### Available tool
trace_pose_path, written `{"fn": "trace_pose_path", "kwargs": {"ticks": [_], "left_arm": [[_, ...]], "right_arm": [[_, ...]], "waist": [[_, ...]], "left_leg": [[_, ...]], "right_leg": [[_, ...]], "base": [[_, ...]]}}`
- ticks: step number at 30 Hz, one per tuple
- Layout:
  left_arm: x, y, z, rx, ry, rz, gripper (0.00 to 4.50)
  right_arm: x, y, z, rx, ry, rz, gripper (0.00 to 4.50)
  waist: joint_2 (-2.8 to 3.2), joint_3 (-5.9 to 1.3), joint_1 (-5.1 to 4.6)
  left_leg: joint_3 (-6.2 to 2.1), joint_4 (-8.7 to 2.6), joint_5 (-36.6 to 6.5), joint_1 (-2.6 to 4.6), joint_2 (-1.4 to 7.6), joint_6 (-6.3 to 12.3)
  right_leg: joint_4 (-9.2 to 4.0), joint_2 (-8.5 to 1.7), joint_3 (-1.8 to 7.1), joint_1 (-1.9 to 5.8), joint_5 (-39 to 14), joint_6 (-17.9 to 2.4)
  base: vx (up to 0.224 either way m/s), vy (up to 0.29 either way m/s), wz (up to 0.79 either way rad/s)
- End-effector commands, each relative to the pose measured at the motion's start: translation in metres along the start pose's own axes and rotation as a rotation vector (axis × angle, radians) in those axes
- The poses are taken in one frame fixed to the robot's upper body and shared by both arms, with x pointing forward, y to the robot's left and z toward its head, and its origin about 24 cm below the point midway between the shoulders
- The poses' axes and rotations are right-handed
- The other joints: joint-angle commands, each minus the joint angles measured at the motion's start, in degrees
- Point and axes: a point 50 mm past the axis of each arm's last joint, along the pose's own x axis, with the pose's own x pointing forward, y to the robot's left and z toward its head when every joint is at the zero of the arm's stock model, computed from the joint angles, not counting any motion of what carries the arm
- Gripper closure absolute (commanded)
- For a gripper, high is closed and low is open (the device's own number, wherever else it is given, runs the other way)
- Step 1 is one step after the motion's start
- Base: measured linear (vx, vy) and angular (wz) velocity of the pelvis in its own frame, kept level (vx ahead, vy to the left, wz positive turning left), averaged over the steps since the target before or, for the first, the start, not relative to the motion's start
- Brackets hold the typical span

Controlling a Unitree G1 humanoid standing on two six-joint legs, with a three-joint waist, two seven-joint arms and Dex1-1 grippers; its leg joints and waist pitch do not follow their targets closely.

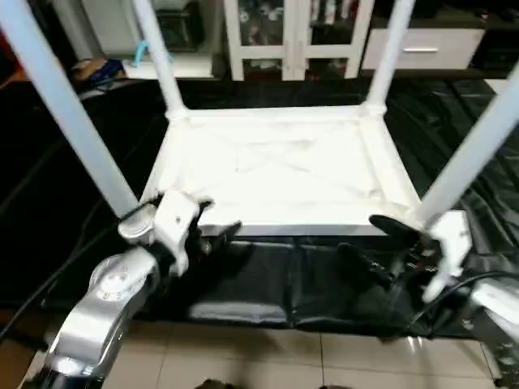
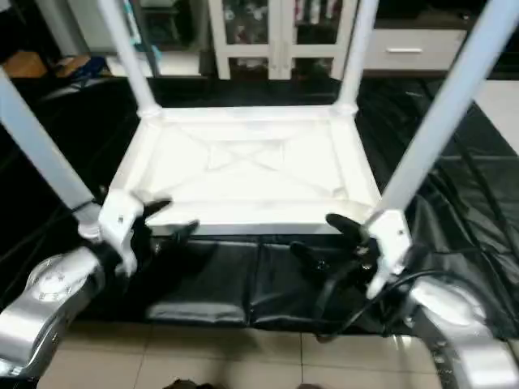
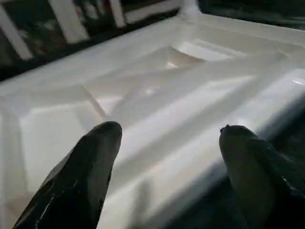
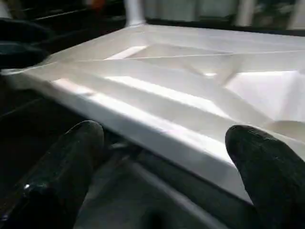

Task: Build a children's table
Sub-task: Rotate leg to tighten

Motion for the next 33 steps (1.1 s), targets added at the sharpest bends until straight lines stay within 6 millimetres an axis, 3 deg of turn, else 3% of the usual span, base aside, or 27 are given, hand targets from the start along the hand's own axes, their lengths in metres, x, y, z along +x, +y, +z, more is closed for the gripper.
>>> {"fn": "trace_pose_path", "kwargs": {"ticks": [1,2,5,7,8,9,11,13,16,18,22,27,30,33], "left_arm": [[-0.002,0.006,-0.001,0.011,-0.004,0.062,0.77],[-0.005,0.004,-0.002,-0.014,-0.022,0.084,0.77],[-0.015,0.003,-0.008,-0.055,-0.030,0.190,0.77],[-0.021,0.004,-0.008,-0.094,-0.058,0.263,0.77],[-0.024,0.005,-0.005,-0.129,-0.088,0.296,0.77],[-0.026,0.004,-0.003,-0.151,-0.112,0.308,0.48],[-0.040,-0.008,0.013,-0.280,-0.279,0.249,0.37],[-0.050,-0.005,0.006,-0.288,-0.265,0.312,0.24],[-0.063,-0.001,-0.002,-0.278,-0.232,0.398,0.04],[-0.069,0.002,-0.002,-0.275,-0.239,0.440,0.01],[-0.082,0.011,-0.004,-0.234,-0.205,0.547,0.01],[-0.087,0.028,-0.004,-0.230,-0.192,0.644,0.01],[-0.081,0.036,0.000,-0.209,-0.161,0.605,0.01],[-0.080,0.042,0.005,-0.222,-0.175,0.612,0.01]], "right_arm": [[0.001,-0.004,0.006,-0.037,-0.031,-0.042,0.00],[0.001,-0.005,0.007,-0.018,-0.060,-0.072,0.00],[0.003,-0.007,0.010,0.004,-0.126,-0.144,0.00],[0.004,-0.008,0.012,-0.006,-0.147,-0.160,0.00],[0.005,-0.007,0.014,-0.009,-0.158,-0.167,0.00],[0.006,-0.007,0.014,-0.009,-0.165,-0.171,0.00],[0.009,-0.005,0.017,-0.024,-0.172,-0.159,0.00],[0.011,0.000,0.017,-0.031,-0.160,-0.118,0.00],[0.011,0.012,0.014,-0.041,-0.149,-0.018,0.00],[0.010,0.017,0.013,-0.047,-0.152,0.017,0.00],[0.009,0.006,0.013,-0.054,-0.204,-0.101,0.00],[0.008,-0.007,0.018,-0.033,-0.268,-0.239,0.00],[0.008,-0.006,0.020,-0.053,-0.285,-0.253,0.00],[0.007,-0.009,0.023,-0.058,-0.316,-0.287,0.00]], "waist": [[-1.08,-3.32,-0.01],[-0.77,-3.38,-0.31],[-0.80,-3.30,-0.76],[-0.69,-3.47,-0.82],[-0.68,-3.31,-0.82],[-0.72,-3.16,-0.81],[-1.03,-2.90,-0.57],[-0.95,-2.71,-0.65],[-1.46,-2.33,-0.74],[-1.16,-2.26,-0.71],[-1.09,-2.15,-0.74],[-0.94,-2.15,-0.80],[-0.70,-2.35,-0.56],[-0.54,-2.64,-0.71]], "left_leg": [[-2.07,-4.68,-13.2,0.85,2.56,1.65],[-1.96,-4.54,-13.0,1.03,2.63,2.17],[-1.93,-4.58,-12.8,0.78,2.78,2.92],[-1.97,-4.43,-12.6,0.97,2.81,3.33],[-1.89,-4.49,-13.3,1.03,2.85,3.63],[-1.89,-4.57,-13.7,0.98,2.83,3.53],[-1.92,-4.88,-15.2,0.94,3.05,3.07],[-1.94,-4.94,-16.1,0.90,3.10,2.97],[-1.89,-5.04,-18.7,0.94,2.82,2.24],[-2.05,-5.22,-19.2,0.96,2.99,1.58],[-2.24,-5.55,-21.1,1.21,3.06,0.14],[-2.24,-5.58,-22.0,1.36,2.71,-0.71],[-2.24,-5.51,-21.6,1.57,2.58,-1.06],[-2.24,-5.42,-19.2,1.17,2.64,-0.76]], "right_leg": [[-3.90,-2.67,0.93,1.89,-13.9,-9.7],[-3.92,-2.56,0.93,1.70,-12.8,-10.3],[-3.79,-2.46,0.83,1.73,-10.6,-11.2],[-3.71,-2.36,0.71,1.74,-9.7,-11.6],[-3.94,-2.28,0.72,1.61,-10.4,-11.8],[-4.02,-2.33,0.72,1.61,-11.1,-11.8],[-4.27,-2.59,0.82,1.54,-13.7,-11.8],[-4.30,-2.34,0.77,1.42,-14.2,-11.4],[-4.82,-2.25,0.93,1.19,-19.0,-8.3],[-4.93,-2.25,1.02,1.09,-20.0,-7.1],[-5.03,-2.20,0.98,0.71,-20.4,-6.7],[-5.07,-2.00,0.99,0.53,-20.3,-6.2],[-4.82,-1.87,0.97,0.47,-18.4,-6.1],[-4.30,-2.04,0.94,0.96,-14.1,-7.2]], "base": [[0.000,0.000,0.00],[0.000,0.000,0.00],[0.000,0.000,0.00],[0.000,0.000,0.00],[0.000,0.000,0.00],[0.000,0.000,0.00],[0.000,0.000,0.00],[0.000,0.000,0.00],[0.000,0.000,0.00],[0.000,0.000,0.00],[0.000,0.000,0.00],[0.000,0.000,0.00],[0.000,0.000,0.00],[0.000,0.000,0.00]]}}
